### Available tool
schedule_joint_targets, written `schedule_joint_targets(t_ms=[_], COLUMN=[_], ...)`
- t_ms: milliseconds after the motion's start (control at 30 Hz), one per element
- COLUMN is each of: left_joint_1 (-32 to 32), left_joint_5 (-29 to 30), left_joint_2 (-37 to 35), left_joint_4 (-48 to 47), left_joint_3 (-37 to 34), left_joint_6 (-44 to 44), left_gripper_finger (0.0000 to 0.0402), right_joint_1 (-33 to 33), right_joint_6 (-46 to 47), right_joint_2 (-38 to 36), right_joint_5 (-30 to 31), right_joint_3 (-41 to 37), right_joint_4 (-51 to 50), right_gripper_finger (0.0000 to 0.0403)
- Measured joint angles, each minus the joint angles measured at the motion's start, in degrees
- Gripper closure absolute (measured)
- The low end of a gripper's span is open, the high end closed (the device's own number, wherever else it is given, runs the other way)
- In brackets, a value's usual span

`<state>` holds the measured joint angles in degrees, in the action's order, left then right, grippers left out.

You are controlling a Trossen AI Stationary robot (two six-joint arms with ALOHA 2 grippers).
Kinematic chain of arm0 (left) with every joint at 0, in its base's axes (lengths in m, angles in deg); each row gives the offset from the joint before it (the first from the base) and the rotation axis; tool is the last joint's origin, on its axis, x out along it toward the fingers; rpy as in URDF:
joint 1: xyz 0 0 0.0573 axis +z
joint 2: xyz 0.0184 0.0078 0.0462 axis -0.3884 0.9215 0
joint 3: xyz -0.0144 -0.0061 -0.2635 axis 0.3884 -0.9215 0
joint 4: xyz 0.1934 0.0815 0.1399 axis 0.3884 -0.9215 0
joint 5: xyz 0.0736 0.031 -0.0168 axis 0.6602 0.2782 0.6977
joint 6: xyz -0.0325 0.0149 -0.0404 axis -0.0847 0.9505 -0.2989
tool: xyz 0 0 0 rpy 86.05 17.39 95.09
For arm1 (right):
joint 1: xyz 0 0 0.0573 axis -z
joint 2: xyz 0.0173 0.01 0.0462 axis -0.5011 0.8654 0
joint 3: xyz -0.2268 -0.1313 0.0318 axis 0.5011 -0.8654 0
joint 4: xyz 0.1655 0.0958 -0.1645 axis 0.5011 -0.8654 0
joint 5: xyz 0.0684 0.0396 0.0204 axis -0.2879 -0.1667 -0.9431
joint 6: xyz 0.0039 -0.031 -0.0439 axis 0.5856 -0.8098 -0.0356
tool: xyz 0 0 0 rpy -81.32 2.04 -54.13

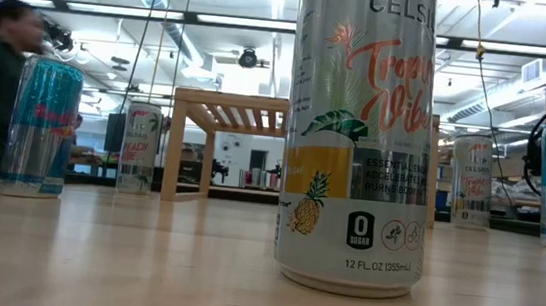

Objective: Place canned beverage on shelf
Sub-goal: Put the top white yellow soda can on the shelf

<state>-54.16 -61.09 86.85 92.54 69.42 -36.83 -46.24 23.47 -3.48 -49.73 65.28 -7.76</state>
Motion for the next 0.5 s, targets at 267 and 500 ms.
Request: schedule_joint_targets(t_ms=[267, 500], left_joint_1=[0.02, 0.02], left_joint_5=[4.04, 4.09], left_joint_2=[0.02, 0.07], left_joint_4=[-2.8, -2.75], left_joint_3=[1.12, 1.12], left_joint_6=[-2.58, -4.35], left_gripper_finger=[0.0159, 0.0159], right_joint_1=[0.06, 0.32], right_joint_6=[3.69, 2.01], right_joint_2=[6.76, 18.05], right_joint_5=[-7.97, -8.9], right_joint_3=[8.89, 19.45], right_joint_4=[-6.99, -19.07], right_gripper_finger=[0.0039, 0.0039])
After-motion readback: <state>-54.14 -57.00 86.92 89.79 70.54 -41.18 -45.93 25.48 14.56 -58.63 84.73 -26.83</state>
